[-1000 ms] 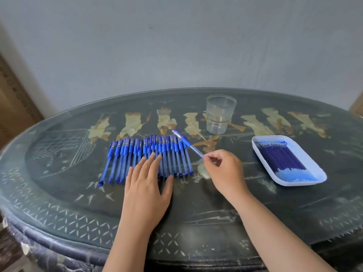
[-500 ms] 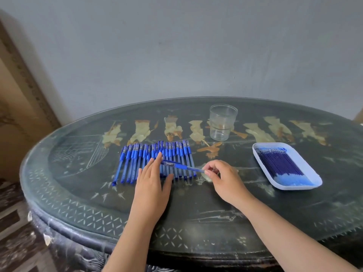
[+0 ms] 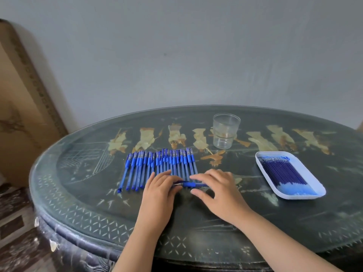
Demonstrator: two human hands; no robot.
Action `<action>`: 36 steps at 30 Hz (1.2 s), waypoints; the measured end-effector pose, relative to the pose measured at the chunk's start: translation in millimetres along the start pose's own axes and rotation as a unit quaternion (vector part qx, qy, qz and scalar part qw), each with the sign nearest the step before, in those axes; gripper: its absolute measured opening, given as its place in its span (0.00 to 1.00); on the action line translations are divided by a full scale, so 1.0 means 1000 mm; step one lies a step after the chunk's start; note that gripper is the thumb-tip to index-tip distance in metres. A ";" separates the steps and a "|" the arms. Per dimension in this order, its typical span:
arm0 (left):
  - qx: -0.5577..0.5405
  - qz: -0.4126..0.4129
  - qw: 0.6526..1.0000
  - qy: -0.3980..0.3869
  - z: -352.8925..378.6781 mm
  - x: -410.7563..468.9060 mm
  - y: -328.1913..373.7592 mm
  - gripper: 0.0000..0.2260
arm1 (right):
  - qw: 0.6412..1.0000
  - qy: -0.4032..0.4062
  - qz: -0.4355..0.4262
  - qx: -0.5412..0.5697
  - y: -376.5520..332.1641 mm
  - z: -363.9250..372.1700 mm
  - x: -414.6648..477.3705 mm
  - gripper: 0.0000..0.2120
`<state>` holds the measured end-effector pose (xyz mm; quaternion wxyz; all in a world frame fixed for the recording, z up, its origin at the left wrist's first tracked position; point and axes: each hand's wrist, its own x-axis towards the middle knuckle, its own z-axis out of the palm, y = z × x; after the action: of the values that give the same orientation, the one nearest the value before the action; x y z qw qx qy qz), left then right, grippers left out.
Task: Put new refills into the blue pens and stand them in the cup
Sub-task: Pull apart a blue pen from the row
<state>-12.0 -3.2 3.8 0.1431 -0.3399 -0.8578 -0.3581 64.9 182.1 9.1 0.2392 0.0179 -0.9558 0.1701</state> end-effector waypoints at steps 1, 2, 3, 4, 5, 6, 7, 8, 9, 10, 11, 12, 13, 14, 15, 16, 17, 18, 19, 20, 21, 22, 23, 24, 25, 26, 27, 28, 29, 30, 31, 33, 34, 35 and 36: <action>0.003 0.016 1.000 -0.001 0.001 0.000 -0.001 0.08 | 1.000 0.010 -0.026 -0.011 0.000 0.002 0.000 0.18; 0.006 0.031 0.999 0.000 0.001 0.000 -0.001 0.08 | 0.998 0.024 -0.048 -0.016 0.002 0.004 0.000 0.17; 0.011 0.044 0.999 0.002 0.001 0.000 -0.001 0.07 | 0.997 0.037 -0.060 -0.016 0.002 0.005 0.000 0.16; 0.017 0.056 0.998 0.005 0.002 0.001 -0.002 0.06 | 0.996 0.053 -0.067 -0.016 0.002 0.007 0.000 0.15; 0.026 0.063 0.998 0.009 0.001 0.001 -0.001 0.09 | 0.995 0.067 -0.069 -0.014 0.002 0.008 0.000 0.16; 0.035 0.071 0.997 0.012 0.002 0.002 -0.001 0.12 | 0.994 0.081 -0.069 -0.016 0.003 0.009 0.000 0.16; 0.047 0.076 0.996 0.016 0.002 0.002 0.000 0.13 | 0.993 0.088 -0.070 -0.023 0.003 0.009 0.000 0.16; 0.060 0.082 0.995 0.020 0.002 0.001 0.000 0.14 | 0.992 0.091 -0.074 -0.035 0.003 0.009 0.000 0.16; 0.073 0.086 0.993 0.023 0.003 0.001 0.000 0.14 | 0.992 0.090 -0.080 -0.046 0.003 0.010 0.000 0.16; 0.089 0.092 0.991 0.027 0.004 0.001 -0.001 0.15 | 0.991 0.089 -0.087 -0.055 0.003 0.010 0.000 0.16; 0.102 0.096 0.990 0.030 0.005 0.000 -0.001 0.15 | 0.990 0.087 -0.094 -0.061 0.003 0.011 0.000 0.16; 0.112 0.101 0.988 0.033 0.006 0.000 -0.001 0.15 | 0.989 0.085 -0.100 -0.063 0.003 0.011 0.000 0.15; 0.117 0.103 0.987 0.036 0.007 0.000 0.000 0.15 | 0.989 0.085 -0.105 -0.065 0.003 0.010 -0.001 0.15; 0.119 0.101 0.987 0.038 0.007 -0.001 0.001 0.15 | 0.988 0.088 -0.111 -0.068 0.003 0.010 -0.001 0.15; 0.118 0.096 0.988 0.038 0.007 -0.001 0.002 0.15 | 0.986 0.093 -0.115 -0.070 0.003 0.009 -0.001 0.14; 0.113 0.091 0.989 0.037 0.007 -0.001 0.002 0.14 | 0.985 0.099 -0.119 -0.071 0.003 0.008 -0.001 0.14; 0.105 0.085 0.990 0.033 0.006 -0.001 0.002 0.14 | 0.985 0.105 -0.121 -0.070 0.003 0.007 -0.001 0.13; 0.098 0.079 0.992 0.030 0.007 -0.002 0.002 0.14 | 0.984 0.110 -0.123 -0.069 0.002 0.007 -0.001 0.12; 0.087 0.071 0.993 0.022 0.007 -0.003 0.002 0.15 | 0.983 0.113 -0.126 -0.066 0.002 0.007 -0.001 0.11; 0.077 0.065 0.995 0.013 0.008 -0.003 0.003 0.15 | 0.983 0.112 -0.130 -0.063 0.001 0.007 -0.001 0.11; 0.067 0.059 0.996 0.007 0.008 -0.003 0.002 0.16 | 0.983 0.111 -0.134 -0.062 0.001 0.007 -0.001 0.11; 0.055 0.051 0.997 0.004 0.007 -0.004 0.002 0.16 | 0.983 0.111 -0.135 -0.061 0.002 0.008 -0.002 0.11; 0.032 0.033 0.999 0.004 0.005 -0.003 0.001 0.17 | 0.983 0.118 -0.127 -0.055 0.004 0.008 -0.002 0.11; -0.003 0.005 1.000 0.011 0.003 -0.002 -0.001 0.16 | 0.985 0.134 -0.104 -0.037 0.006 0.007 -0.002 0.11; -0.041 -0.022 0.999 0.021 0.001 -0.001 -0.003 0.16 | 0.985 0.154 -0.073 -0.011 0.008 0.005 -0.001 0.12; -0.066 -0.040 0.997 0.026 -0.001 0.000 -0.004 0.15 | 0.984 0.172 -0.051 0.010 0.010 0.003 -0.001 0.12; -0.068 -0.037 0.997 0.029 -0.002 0.000 -0.003 0.15 | 0.983 0.180 -0.043 0.017 0.010 0.003 -0.001 0.13; -0.057 -0.027 0.998 0.028 -0.002 -0.001 -0.002 0.15 | 0.983 0.177 -0.046 0.010 0.009 0.003 -0.001 0.13; -0.051 -0.020 0.998 0.024 -0.002 -0.001 -0.002 0.15 | 0.984 0.171 -0.051 0.005 0.009 0.004 -0.002 0.13; -0.049 -0.018 0.998 0.021 -0.001 -0.001 -0.002 0.16 | 0.985 0.167 -0.048 0.008 0.008 0.004 -0.002 0.13; -0.047 -0.019 0.999 0.018 0.000 -0.001 -0.003 0.16 | 0.985 0.167 -0.039 0.015 0.008 0.003 -0.001 0.13; -0.021 -0.012 1.000 0.005 -0.001 -0.003 -0.002 0.18 | 0.985 0.169 -0.027 0.022 0.010 0.003 -0.001 0.13; 0.001 -0.004 1.000 -0.002 -0.001 -0.003 -0.002 0.18 | 0.985 0.169 -0.025 0.021 0.011 0.003 -0.001 0.13; 0.018 0.006 1.000 -0.007 -0.001 -0.004 -0.002 0.17 | 0.985 0.170 -0.022 0.021 0.013 0.004 -0.001 0.13; 0.029 0.014 0.999 -0.013 0.000 -0.004 -0.002 0.15 | 0.985 0.171 -0.014 0.026 0.013 0.004 -0.001 0.14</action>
<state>-10.2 -6.7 0.8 0.1471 -0.3522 -0.8648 -0.3262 62.5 193.2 0.6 0.4007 0.0085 -0.8959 0.1919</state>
